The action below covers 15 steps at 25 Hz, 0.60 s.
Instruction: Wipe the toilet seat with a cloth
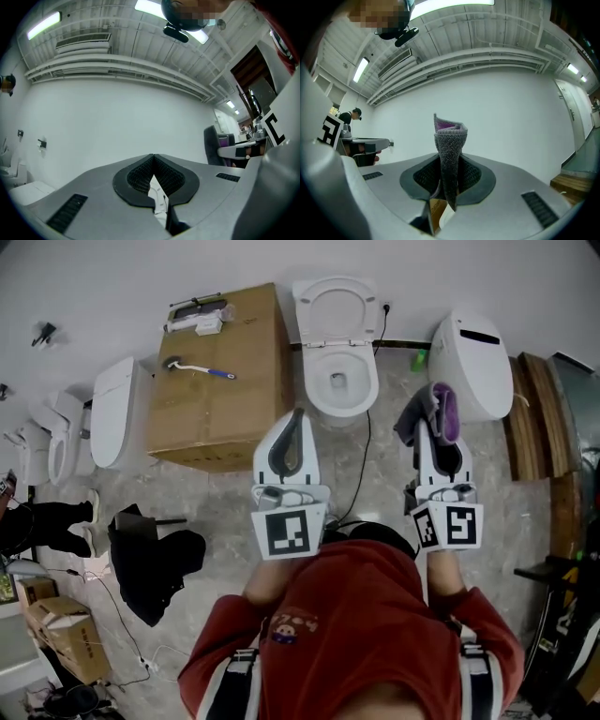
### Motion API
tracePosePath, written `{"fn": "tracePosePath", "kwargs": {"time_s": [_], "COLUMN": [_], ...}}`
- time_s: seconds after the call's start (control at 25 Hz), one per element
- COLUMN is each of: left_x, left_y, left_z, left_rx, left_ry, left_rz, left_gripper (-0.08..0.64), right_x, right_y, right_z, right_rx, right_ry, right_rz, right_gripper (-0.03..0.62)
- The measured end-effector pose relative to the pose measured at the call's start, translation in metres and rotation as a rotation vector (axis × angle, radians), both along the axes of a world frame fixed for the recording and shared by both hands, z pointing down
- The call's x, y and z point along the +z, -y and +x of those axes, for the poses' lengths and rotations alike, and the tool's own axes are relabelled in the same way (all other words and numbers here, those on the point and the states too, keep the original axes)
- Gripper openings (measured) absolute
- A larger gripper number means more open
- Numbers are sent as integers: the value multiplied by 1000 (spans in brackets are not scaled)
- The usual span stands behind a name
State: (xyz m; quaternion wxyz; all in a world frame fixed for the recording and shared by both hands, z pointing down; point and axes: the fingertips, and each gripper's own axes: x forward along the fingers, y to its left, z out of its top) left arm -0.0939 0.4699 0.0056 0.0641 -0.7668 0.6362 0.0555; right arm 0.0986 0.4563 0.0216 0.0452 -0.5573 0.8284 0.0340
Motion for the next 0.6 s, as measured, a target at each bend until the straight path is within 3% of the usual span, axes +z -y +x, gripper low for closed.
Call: {"fn": "tracePosePath", "kwargs": {"time_s": [0.24,0.6], "left_x": [12,11], "left_y": [41,129], "left_z": [-2,31], "left_rx": [2,-41], "left_ry": [-8,28], "left_rz": [-22,-26], "left_gripper": [12,12], "right_x": [12,24], "right_y": [40,140], "right_z": [-3,25], "right_rx": [-5,-46], "right_ry": [-2,39], "right_rz": [-25,-39], "right_gripper": [63,63]}}
